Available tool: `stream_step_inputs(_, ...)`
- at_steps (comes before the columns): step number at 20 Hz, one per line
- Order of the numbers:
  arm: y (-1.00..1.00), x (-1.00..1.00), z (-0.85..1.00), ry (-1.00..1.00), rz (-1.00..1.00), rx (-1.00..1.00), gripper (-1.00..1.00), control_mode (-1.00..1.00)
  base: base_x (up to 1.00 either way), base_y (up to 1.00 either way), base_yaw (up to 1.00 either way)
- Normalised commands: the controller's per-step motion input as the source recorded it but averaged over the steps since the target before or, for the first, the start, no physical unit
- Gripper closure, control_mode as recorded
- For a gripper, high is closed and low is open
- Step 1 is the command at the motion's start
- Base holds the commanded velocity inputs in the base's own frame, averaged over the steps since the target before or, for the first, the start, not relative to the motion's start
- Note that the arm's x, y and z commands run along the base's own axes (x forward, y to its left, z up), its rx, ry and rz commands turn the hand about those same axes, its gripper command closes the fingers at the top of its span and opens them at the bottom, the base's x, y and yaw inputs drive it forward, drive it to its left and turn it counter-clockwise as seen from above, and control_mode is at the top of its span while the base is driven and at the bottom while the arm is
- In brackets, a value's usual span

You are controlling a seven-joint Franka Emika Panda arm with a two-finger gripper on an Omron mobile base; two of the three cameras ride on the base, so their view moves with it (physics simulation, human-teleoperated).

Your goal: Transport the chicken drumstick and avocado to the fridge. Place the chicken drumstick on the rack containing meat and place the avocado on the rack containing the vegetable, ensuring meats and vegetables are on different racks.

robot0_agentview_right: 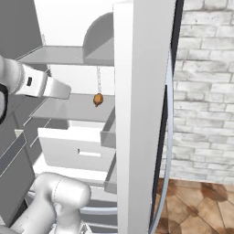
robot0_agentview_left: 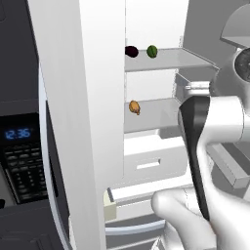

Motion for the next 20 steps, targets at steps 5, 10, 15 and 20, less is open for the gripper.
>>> stream_step_inputs(5, 0.0, -0.74, -0.04, 0.16, 0.13, 0.09, -1.0, -1.0, 0.0, 0.0, 0.0)
stream_step_inputs(10, 0.21, -0.52, -0.04, 0.16, 0.18, 0.05, -1.0, -1.0, 0.0, 0.0, 0.0)
stream_step_inputs(15, 0.24, -0.39, -0.18, 0.02, 0.12, 0.0, -1.0, -1.0, 0.0, 0.0, 0.0)
stream_step_inputs(20, 0.05, -0.15, -0.04, 0.0, 0.03, 0.0, -1.0, 1.0, -0.78, 0.06, 0.11)
